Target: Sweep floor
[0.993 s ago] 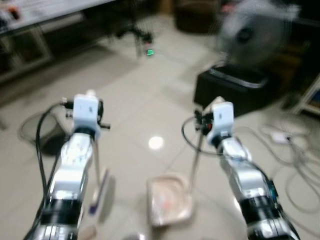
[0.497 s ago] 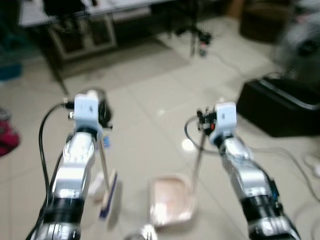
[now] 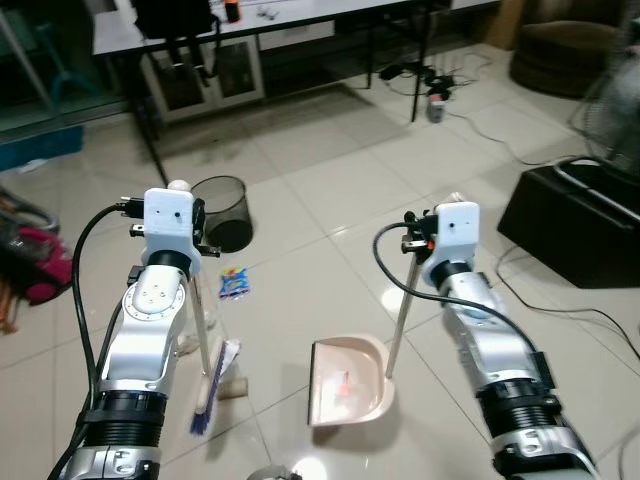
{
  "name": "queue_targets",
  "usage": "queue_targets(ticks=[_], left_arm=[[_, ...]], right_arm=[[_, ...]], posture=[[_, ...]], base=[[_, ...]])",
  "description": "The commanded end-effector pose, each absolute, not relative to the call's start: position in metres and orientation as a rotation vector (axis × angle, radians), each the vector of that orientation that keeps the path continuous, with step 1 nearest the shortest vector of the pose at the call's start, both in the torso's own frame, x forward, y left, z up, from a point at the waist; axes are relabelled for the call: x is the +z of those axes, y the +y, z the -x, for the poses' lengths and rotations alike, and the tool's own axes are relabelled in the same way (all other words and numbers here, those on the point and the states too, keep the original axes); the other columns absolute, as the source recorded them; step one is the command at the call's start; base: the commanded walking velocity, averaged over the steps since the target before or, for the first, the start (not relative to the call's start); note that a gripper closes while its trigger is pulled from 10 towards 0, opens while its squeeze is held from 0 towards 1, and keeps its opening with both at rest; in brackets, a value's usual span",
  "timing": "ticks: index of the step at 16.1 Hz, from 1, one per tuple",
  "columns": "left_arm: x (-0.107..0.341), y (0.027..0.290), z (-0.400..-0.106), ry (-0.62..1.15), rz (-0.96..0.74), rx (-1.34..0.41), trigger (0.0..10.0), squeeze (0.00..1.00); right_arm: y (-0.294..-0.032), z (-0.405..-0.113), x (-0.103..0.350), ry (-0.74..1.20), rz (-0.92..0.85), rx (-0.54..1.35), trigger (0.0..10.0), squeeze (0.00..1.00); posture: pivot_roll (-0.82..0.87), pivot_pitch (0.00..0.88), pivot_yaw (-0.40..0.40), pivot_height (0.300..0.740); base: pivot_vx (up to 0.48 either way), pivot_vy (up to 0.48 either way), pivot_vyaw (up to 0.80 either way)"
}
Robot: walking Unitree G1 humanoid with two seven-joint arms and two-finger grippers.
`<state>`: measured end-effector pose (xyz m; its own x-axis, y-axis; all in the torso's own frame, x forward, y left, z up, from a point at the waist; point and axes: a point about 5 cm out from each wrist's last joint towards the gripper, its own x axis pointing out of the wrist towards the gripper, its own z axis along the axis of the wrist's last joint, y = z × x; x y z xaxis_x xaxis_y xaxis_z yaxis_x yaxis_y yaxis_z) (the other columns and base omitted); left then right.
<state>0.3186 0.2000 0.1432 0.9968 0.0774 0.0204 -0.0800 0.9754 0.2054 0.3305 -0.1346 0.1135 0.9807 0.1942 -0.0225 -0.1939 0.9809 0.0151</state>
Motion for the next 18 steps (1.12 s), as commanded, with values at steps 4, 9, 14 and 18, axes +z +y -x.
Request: queue_targets(ticks=[4,9,14,18], left_arm=[[0.155,0.1931,-0.3206,-0.085,-0.214,0.062,10.0,0.0],[0.1542,0.1898,-0.3206,-0.087,-0.214,0.038,10.0,0.0],[0.1556,0.1905,-0.3196,-0.096,-0.217,0.028,10.0,0.0],[0.1547,0.1911,-0.3182,-0.096,-0.229,0.02,10.0,0.0]], right_arm=[[-0.125,-0.3295,0.1205,-0.021,-0.066,0.25,10.0,0.0],[-0.1284,-0.3292,0.1197,-0.024,-0.052,0.24,10.0,0.0],[-0.1304,-0.3309,0.1176,-0.027,0.018,0.221,10.0,0.0],[-0.125,-0.3308,0.1173,-0.027,-0.016,0.25,10.0,0.0]], posture=[[-0.06,0.0,0.074,0.74],[-0.06,0.0,0.077,0.74],[-0.05,0.0,0.073,0.74],[-0.05,0.0,0.075,0.74]], base=[[0.063,0.0,0.26],[0.288,0.0,0.51],[0.338,0.0,0.48],[0.376,0.0,0.8]])
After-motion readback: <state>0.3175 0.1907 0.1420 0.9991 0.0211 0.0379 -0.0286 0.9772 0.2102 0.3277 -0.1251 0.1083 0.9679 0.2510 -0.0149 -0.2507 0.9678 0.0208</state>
